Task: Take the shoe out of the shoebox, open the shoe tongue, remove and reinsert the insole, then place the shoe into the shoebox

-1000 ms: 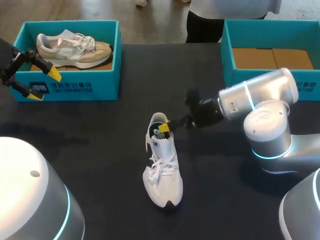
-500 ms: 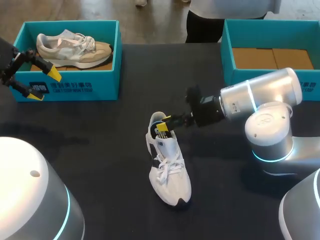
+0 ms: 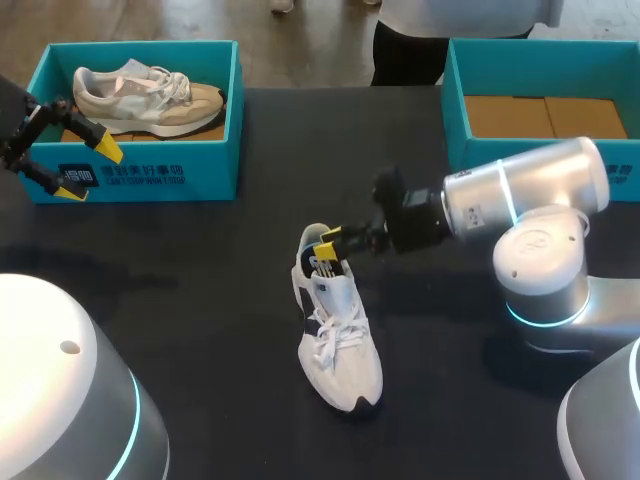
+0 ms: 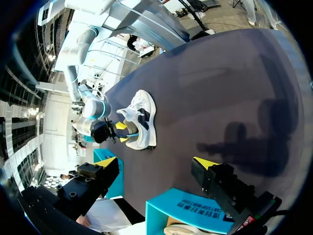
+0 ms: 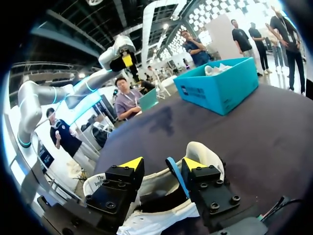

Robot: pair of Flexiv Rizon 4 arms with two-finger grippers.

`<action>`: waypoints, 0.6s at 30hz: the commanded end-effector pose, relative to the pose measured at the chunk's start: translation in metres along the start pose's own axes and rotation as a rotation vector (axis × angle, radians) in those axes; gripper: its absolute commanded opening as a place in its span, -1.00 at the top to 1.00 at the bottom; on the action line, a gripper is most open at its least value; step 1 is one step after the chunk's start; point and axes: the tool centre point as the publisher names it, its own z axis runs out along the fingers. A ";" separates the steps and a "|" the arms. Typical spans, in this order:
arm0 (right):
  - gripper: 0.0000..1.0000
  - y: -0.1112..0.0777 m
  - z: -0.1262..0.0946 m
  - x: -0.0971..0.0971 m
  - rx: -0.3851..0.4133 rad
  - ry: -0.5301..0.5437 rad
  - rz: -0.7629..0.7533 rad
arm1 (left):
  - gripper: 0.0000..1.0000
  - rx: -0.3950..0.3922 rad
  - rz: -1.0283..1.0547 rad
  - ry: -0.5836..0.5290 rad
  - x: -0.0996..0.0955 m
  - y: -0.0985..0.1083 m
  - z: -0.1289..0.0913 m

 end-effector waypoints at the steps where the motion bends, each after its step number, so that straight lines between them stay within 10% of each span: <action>1: 0.02 0.010 -0.006 0.008 0.019 -0.024 -0.008 | -1.00 0.000 0.001 0.001 0.000 0.000 0.000; 18: 0.13 0.027 -0.014 0.027 0.100 -0.229 0.006 | -1.00 0.000 0.001 0.001 0.000 0.000 0.000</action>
